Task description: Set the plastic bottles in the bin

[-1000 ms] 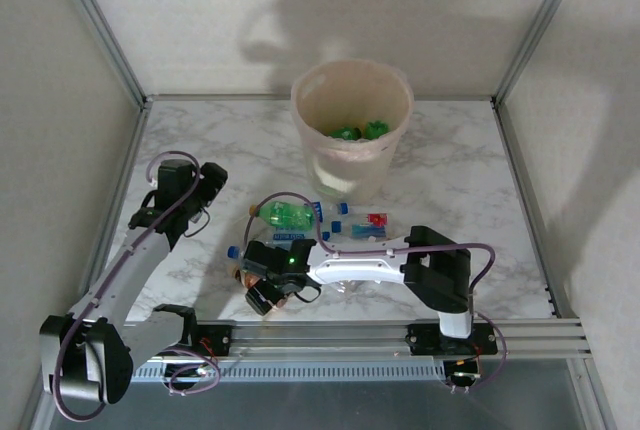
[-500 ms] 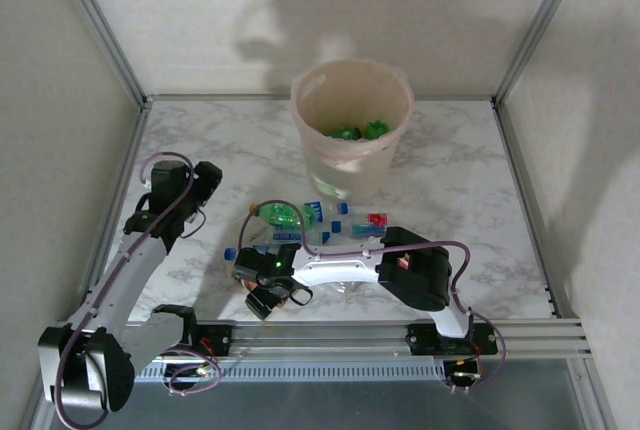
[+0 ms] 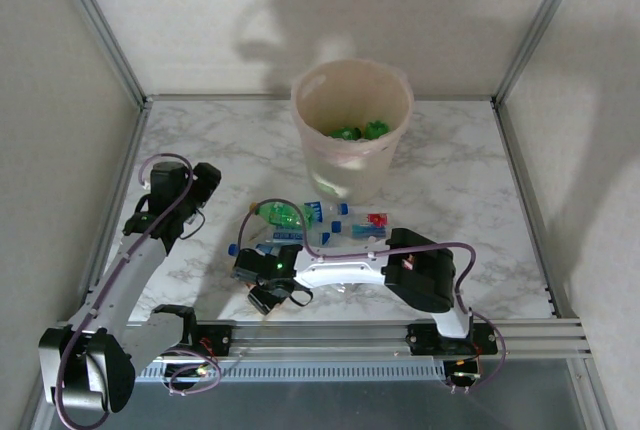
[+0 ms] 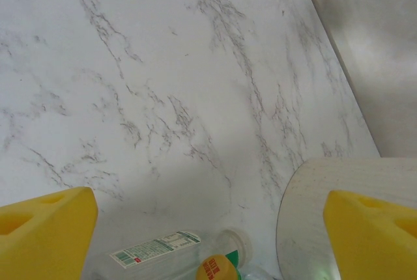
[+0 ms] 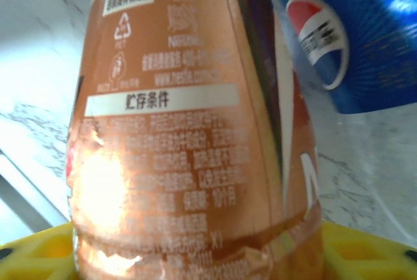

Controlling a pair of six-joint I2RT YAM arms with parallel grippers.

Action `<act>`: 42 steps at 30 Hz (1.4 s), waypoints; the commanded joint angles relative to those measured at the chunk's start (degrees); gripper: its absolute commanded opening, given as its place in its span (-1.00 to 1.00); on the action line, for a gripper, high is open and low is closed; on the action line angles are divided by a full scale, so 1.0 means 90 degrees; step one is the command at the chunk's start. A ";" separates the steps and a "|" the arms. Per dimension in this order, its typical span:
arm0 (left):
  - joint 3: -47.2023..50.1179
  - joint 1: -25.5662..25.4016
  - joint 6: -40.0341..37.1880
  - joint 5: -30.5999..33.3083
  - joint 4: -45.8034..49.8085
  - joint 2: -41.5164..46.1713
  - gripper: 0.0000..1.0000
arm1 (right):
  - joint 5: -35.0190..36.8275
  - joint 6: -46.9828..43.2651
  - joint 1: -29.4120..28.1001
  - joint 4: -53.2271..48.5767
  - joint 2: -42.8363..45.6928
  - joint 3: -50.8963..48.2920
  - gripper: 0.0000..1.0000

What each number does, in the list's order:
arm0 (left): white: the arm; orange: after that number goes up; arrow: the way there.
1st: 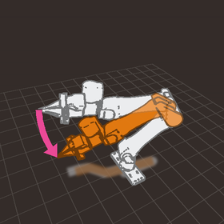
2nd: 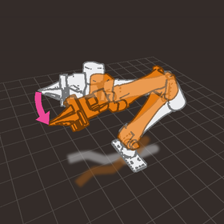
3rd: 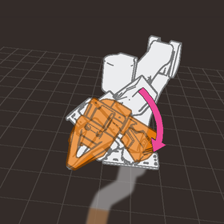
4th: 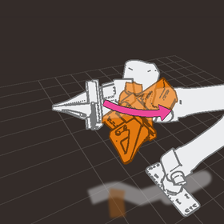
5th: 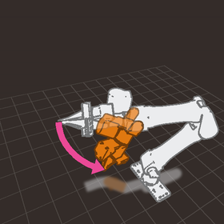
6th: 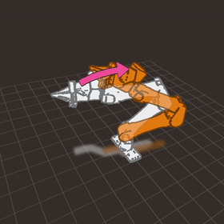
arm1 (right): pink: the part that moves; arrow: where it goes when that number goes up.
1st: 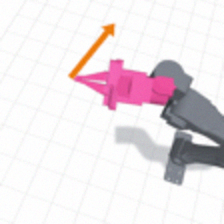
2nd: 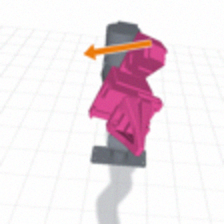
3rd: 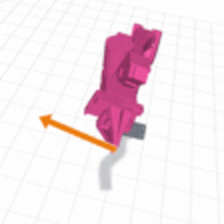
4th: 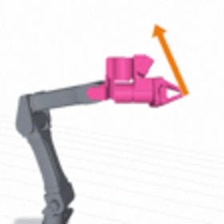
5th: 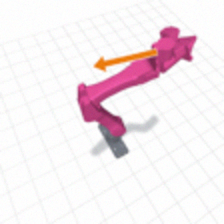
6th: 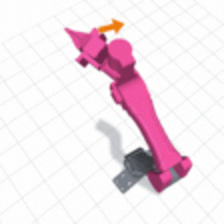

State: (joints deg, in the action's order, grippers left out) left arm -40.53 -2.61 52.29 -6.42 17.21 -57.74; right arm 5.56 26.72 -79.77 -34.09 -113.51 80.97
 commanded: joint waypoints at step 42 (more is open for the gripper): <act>-0.0064 -0.1881 0.0953 0.0724 0.0120 0.0505 0.79 | 0.1755 -0.0237 0.4410 -0.1312 0.1341 0.4119 0.74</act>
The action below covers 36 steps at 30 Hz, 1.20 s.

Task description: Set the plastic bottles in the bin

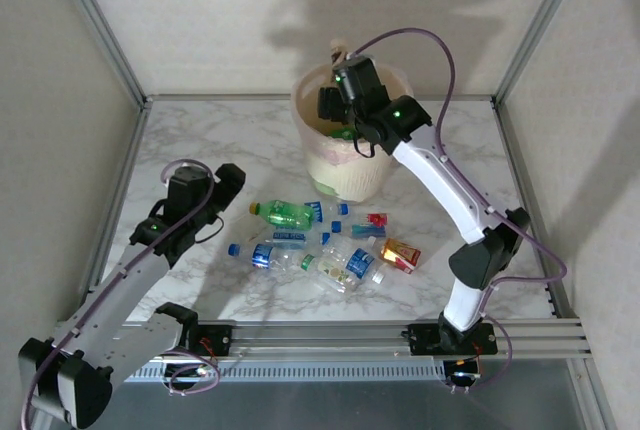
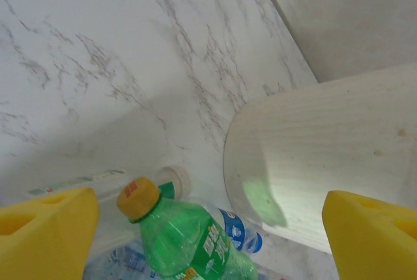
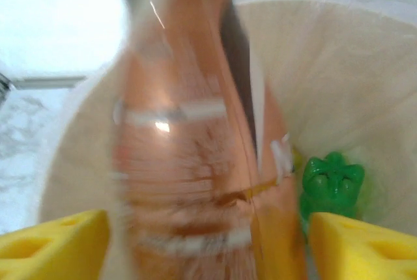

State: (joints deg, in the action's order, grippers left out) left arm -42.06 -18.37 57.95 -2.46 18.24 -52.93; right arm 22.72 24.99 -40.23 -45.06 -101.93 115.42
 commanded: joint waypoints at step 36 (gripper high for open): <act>-0.1191 -0.1478 0.1622 0.1541 0.0971 -0.2192 0.48 | 0.0151 0.0749 -0.1545 0.0728 0.2976 -0.3175 0.77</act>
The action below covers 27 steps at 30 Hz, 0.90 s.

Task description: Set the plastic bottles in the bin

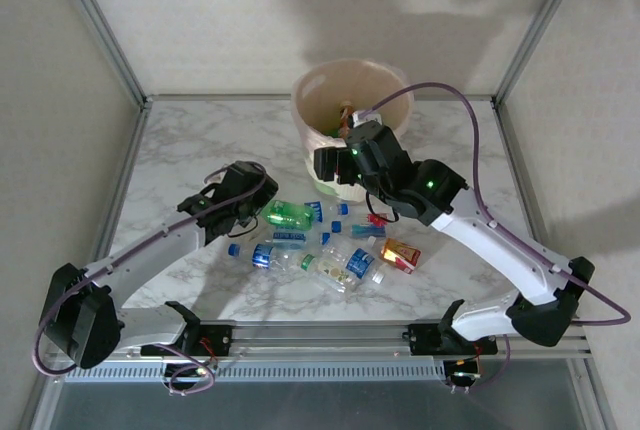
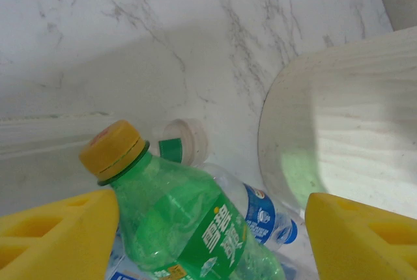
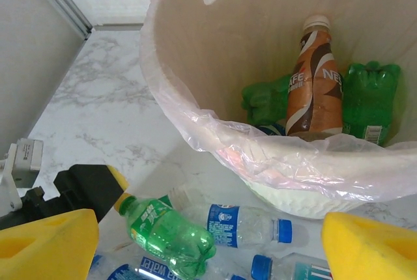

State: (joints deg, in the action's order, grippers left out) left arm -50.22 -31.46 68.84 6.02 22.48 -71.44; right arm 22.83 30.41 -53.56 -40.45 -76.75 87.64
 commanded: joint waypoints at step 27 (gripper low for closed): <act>-0.0377 0.0274 -0.0334 0.0578 0.0941 0.0028 0.67 | -0.2180 -0.0447 -0.0336 0.1154 -0.0065 -0.1155 0.88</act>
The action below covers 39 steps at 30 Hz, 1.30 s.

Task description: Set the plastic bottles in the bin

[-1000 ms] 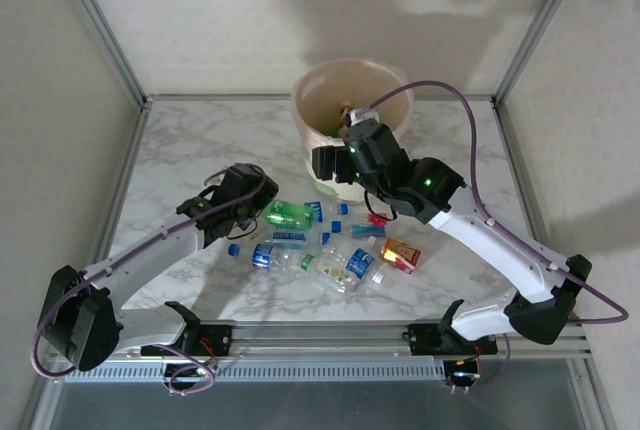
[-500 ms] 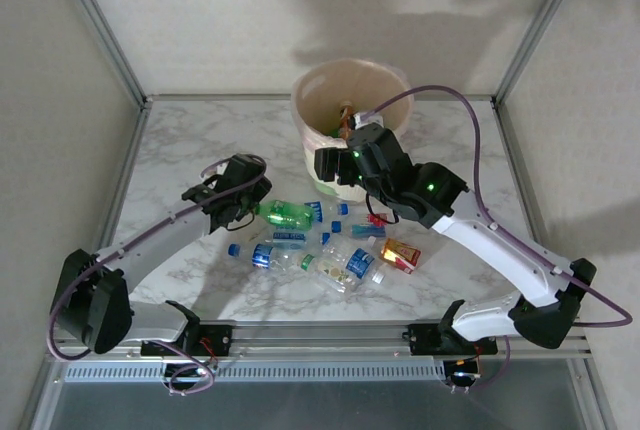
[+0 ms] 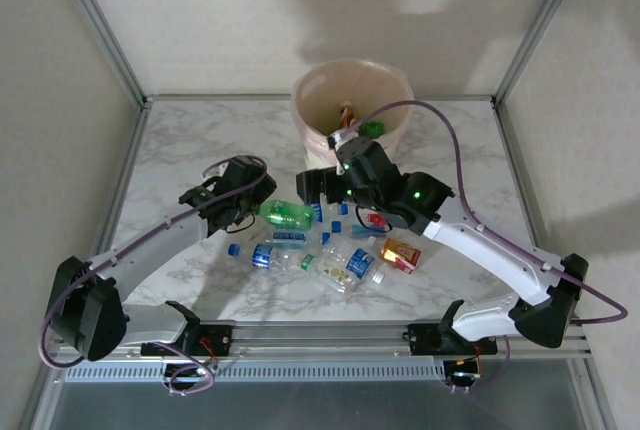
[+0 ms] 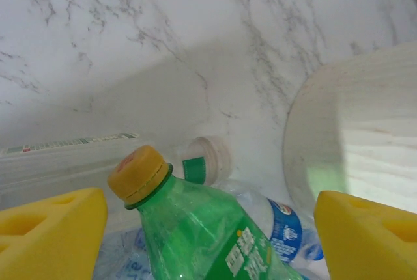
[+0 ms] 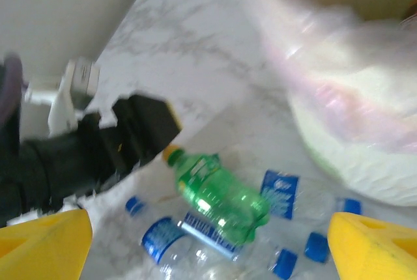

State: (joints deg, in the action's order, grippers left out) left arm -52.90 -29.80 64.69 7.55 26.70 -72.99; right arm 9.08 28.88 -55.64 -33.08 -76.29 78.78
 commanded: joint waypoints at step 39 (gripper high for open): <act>0.0868 0.2190 -0.1246 -0.0770 -0.0642 0.1528 0.77 | 0.0769 -0.2311 -0.0607 -0.0346 -0.4824 0.2055 0.78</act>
State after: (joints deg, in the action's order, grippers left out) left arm -45.82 -10.66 54.17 1.26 22.09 -59.92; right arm 15.86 8.54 -61.91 -35.59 -117.99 96.77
